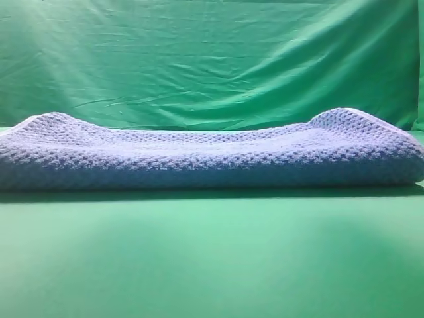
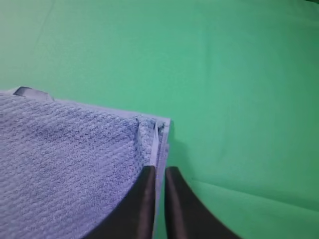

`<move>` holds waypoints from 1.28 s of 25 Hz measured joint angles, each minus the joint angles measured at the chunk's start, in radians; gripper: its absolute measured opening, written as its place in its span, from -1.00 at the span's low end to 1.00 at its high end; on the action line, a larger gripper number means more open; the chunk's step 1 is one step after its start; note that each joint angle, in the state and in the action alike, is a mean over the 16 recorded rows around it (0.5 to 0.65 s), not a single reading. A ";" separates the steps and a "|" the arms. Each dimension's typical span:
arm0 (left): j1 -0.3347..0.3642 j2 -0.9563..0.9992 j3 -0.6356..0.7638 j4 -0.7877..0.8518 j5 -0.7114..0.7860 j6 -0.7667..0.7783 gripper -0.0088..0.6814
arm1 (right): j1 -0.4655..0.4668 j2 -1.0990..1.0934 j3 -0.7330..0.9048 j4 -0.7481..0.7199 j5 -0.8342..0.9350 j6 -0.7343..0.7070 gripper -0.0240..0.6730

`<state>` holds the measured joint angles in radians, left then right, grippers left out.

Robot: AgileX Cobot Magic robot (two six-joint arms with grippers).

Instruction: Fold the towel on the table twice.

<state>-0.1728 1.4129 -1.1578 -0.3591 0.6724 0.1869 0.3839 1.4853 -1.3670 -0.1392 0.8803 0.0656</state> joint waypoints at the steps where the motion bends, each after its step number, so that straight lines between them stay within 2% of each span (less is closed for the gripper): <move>1: 0.000 -0.027 0.000 0.000 0.025 0.000 -0.77 | 0.000 -0.026 -0.001 0.000 0.022 0.002 -0.68; 6: 0.000 -0.173 0.000 0.002 0.144 0.001 -0.96 | 0.000 -0.169 0.011 0.001 0.110 0.005 -0.91; 12: 0.000 -0.368 0.002 0.003 0.256 0.002 -0.97 | 0.000 -0.377 0.084 0.004 0.175 0.004 -0.93; 18: 0.000 -0.581 0.053 0.003 0.298 0.012 -0.97 | 0.000 -0.624 0.223 0.009 0.173 -0.007 -0.93; 24: 0.000 -0.798 0.187 0.003 0.282 0.027 -0.97 | 0.000 -0.858 0.386 0.017 0.130 -0.030 -0.93; 32: 0.000 -1.078 0.446 0.003 0.205 0.040 -0.97 | 0.000 -1.079 0.570 0.034 0.042 -0.060 -0.93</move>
<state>-0.1728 0.3353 -0.7122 -0.3559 0.8777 0.2269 0.3839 0.4064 -0.7968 -0.1053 0.9222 0.0060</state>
